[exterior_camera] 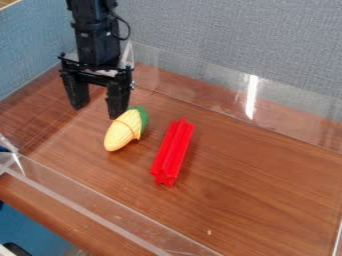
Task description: Push the yellow object to the left side of the table
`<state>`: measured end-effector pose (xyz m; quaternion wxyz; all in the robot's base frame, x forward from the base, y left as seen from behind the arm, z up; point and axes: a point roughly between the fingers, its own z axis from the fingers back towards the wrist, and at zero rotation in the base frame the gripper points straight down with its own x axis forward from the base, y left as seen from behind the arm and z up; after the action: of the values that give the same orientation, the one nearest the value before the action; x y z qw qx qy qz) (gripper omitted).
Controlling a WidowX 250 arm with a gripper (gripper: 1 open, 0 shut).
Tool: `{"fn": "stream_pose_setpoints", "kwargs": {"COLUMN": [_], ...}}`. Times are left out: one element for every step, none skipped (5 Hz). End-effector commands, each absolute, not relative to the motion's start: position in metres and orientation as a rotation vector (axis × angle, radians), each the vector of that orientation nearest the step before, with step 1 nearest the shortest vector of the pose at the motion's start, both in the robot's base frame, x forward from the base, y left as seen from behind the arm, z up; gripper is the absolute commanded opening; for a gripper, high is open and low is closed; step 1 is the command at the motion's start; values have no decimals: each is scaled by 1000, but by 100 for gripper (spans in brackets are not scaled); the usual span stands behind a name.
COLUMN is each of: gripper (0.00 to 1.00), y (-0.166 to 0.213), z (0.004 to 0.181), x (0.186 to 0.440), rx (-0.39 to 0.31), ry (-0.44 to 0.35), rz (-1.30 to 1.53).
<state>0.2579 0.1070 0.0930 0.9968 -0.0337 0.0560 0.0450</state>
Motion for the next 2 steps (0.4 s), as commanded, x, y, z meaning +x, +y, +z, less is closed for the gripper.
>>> {"fn": "stream_pose_setpoints", "kwargs": {"gripper": [100,100], "y": [108,108], "z": [114,122], "x": [258,268], "rx": [-38,-51], "ry": [53,23], "rz": [85,78]}}
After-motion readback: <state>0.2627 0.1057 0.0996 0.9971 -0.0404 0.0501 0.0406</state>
